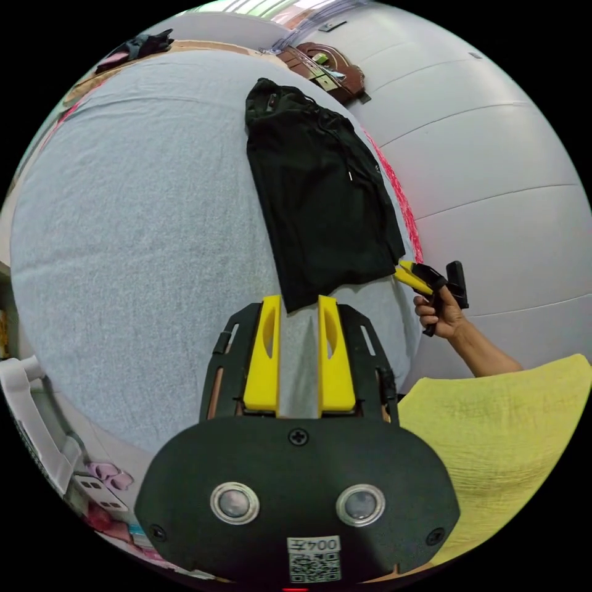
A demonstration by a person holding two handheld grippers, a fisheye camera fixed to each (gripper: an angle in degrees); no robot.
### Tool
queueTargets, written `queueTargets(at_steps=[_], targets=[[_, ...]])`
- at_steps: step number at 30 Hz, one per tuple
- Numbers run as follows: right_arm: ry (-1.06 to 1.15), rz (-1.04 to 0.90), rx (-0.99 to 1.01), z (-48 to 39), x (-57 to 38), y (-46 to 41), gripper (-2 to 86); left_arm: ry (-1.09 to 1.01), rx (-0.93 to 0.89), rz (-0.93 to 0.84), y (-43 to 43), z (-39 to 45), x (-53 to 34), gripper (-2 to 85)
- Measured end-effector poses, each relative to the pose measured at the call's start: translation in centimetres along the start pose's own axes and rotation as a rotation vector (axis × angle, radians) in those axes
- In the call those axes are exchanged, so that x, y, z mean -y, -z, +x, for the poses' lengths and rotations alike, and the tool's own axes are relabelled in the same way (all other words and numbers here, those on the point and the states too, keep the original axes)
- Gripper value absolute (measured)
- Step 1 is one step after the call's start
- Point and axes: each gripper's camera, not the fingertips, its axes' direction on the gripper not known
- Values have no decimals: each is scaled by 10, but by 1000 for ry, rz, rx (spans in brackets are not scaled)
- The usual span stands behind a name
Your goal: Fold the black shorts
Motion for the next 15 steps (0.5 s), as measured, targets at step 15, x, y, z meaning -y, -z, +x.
queueTargets(at_steps=[15], targets=[[-38, -40, 120, 78, -60, 90, 67, 168, -204, 39, 42, -89, 3, 90]])
